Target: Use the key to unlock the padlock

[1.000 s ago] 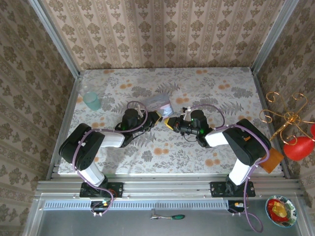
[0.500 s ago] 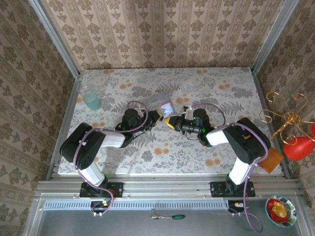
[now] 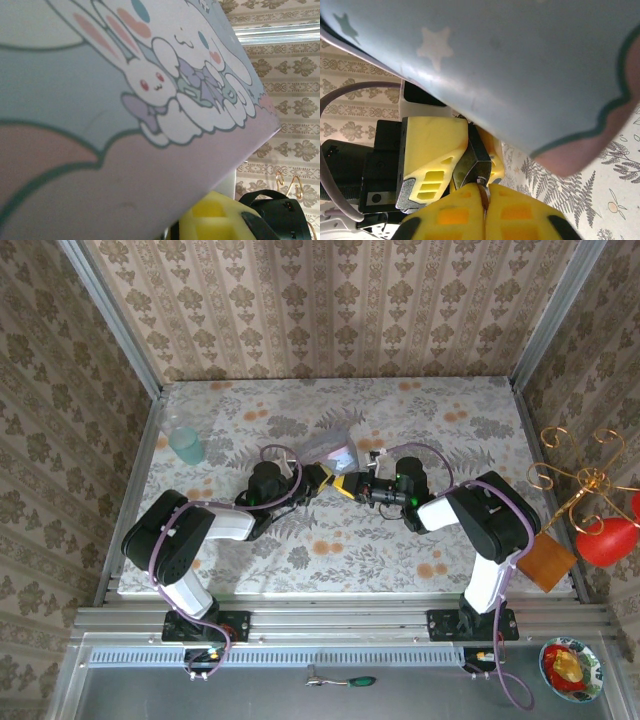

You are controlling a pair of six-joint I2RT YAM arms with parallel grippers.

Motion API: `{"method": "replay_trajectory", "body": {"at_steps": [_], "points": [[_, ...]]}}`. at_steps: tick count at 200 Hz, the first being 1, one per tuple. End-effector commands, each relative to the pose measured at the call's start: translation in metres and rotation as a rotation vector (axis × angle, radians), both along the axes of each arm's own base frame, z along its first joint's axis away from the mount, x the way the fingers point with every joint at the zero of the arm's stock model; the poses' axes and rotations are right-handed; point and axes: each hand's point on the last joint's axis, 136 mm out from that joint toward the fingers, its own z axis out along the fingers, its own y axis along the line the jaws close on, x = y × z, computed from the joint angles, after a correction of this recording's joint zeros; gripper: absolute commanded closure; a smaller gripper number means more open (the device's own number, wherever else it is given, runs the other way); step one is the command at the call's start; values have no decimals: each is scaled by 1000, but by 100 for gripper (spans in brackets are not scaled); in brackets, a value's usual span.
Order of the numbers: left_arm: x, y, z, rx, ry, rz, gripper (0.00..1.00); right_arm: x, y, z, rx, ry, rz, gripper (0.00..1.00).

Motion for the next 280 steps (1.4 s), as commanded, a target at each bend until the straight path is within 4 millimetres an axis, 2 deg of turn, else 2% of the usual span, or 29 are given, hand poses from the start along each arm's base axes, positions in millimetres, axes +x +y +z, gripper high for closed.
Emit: {"method": "replay_trajectory", "body": {"at_steps": [1,21,41,60,82,94,107,110,121,150,175,195,210,215,280], "points": [[-69,-41,41,-72,-124,-349,100,1,13,28,13,-121,17,70],[-58,-25,26,17,-107,-292,100,-7,1,12,-101,-115,-15,56],[-41,-6,6,126,-84,-203,100,-15,-14,-6,-262,-124,-41,50],[-31,7,-6,160,-68,-155,100,-25,-24,-12,-382,-158,-38,48],[-28,11,-15,177,-47,-143,100,-40,-21,-8,-469,-245,11,47],[-28,12,-17,181,-39,-143,100,-47,-18,-9,-572,-319,40,49],[-29,13,-21,193,-20,-141,100,-53,-19,-24,-749,-412,58,50],[-29,13,-22,198,-15,-142,100,-53,-20,-17,-773,-457,40,50],[-31,16,-25,220,-4,-139,100,-54,-22,-20,-860,-545,26,50],[-36,21,-24,237,2,-136,100,-55,-21,-15,-945,-762,-20,50],[-40,22,-21,249,0,-144,100,-65,-4,-10,-982,-978,32,47],[-43,22,-19,254,-3,-153,100,-70,5,-11,-1002,-1081,64,46],[-45,22,-18,260,-4,-159,100,-68,10,-5,-1022,-1127,65,46],[-45,22,-18,260,-5,-159,100,-67,11,-15,-1048,-1121,83,46],[-51,22,-22,275,-4,-170,100,-54,16,-28,-1117,-1130,54,47]]}}
